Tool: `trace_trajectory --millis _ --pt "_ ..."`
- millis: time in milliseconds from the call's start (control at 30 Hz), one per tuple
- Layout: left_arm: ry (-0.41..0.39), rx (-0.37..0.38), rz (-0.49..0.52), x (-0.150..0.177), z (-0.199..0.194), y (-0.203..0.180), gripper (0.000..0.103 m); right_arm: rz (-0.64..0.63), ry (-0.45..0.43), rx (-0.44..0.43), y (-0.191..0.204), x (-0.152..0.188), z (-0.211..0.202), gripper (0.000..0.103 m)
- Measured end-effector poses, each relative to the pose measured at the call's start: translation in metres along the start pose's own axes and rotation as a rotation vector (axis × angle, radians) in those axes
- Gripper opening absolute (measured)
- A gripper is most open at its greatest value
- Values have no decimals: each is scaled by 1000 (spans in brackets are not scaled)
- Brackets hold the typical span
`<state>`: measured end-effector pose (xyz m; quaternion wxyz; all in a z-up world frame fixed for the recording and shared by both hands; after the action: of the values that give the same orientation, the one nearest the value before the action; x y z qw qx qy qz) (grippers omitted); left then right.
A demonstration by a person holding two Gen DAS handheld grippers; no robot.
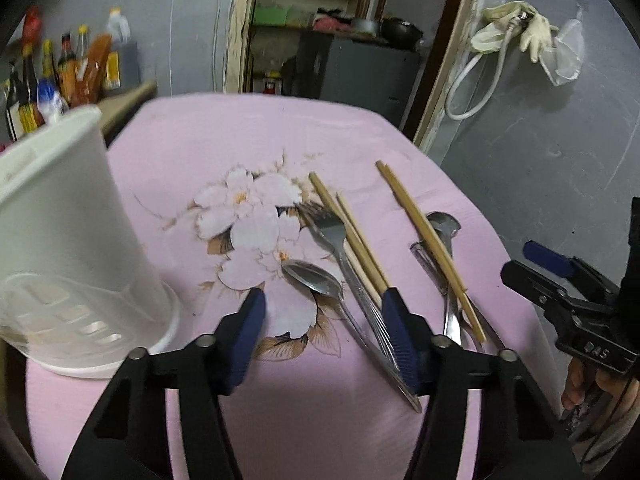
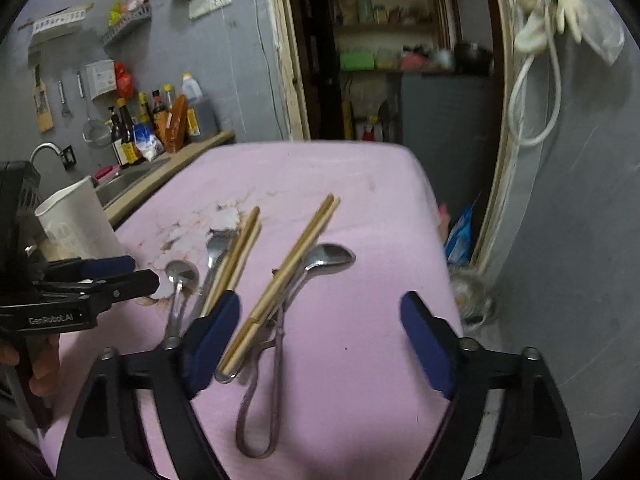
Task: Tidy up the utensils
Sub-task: 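Lower the left tool to a metal spoon while the right tool approaches another spoon, then close the left tool on its spoon while the right tool closes on another spoon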
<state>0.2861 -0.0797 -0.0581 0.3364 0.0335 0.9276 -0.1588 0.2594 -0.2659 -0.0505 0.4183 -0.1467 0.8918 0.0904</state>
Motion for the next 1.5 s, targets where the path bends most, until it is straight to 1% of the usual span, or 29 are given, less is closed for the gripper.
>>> trace_trajectory --millis 33,67,100,167,267,367,667,700,733,767,833,933,1033,1200,1300,1367,1467,1500 --pt "9 4 -9 0 3 2 45 5 15 -9 -2 1 4 65" --pt "15 8 -15 0 5 4 41 9 29 -17 -3 1 8 61" --pt "23 10 -22 -1 7 5 40 16 49 -27 -5 0 14 59" --pt "26 20 -44 -3 9 10 33 30 76 -53 -8 -2 24 52" --pt "30 35 -68 -4 10 13 29 50 112 -98 -9 -4 36 43" --pt "44 57 -102 -5 14 20 29 71 130 -126 -11 -9 46 39" --pt "64 83 -132 -12 19 25 29 116 165 -172 -17 -21 70 37" --pt "64 83 -131 -12 20 24 28 109 164 -171 -16 -22 72 35" --pt "63 82 -130 -11 19 24 26 110 160 -169 -16 -23 73 29" --pt "63 88 -130 -11 19 25 24 122 158 -178 -17 -23 74 26" --pt "69 103 -131 -12 22 22 20 155 157 -221 -21 -22 75 19" --pt "87 146 -140 -12 25 20 10 205 152 -268 -24 -21 76 14" --pt "91 169 -146 -13 23 19 6 242 145 -309 -26 -22 78 8" --pt "53 199 -144 -13 14 18 3 263 114 -345 -24 -23 75 5" --pt "26 219 -130 -13 6 14 2 254 74 -354 -21 -24 68 5" --pt "7 229 -119 -12 1 11 1 239 38 -352 -19 -25 59 4" --pt "-39 230 -93 -10 -9 9 1 209 -18 -322 -15 -27 46 4" --pt "-62 230 -83 -9 -14 8 0 193 -50 -306 -13 -28 38 4"
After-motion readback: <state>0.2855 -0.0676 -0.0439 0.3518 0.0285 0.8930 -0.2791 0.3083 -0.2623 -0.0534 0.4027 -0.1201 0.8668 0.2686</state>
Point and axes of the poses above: each gripper's, at about its wrist camera, not at the fingertips, and z roughly the way its jaws point, y to its left, x to its underside, the point moved 5 cm from there along z, roughly the way its jaws point, and after that the axes turned 6 degrees about -z, right-handed, at the moved point
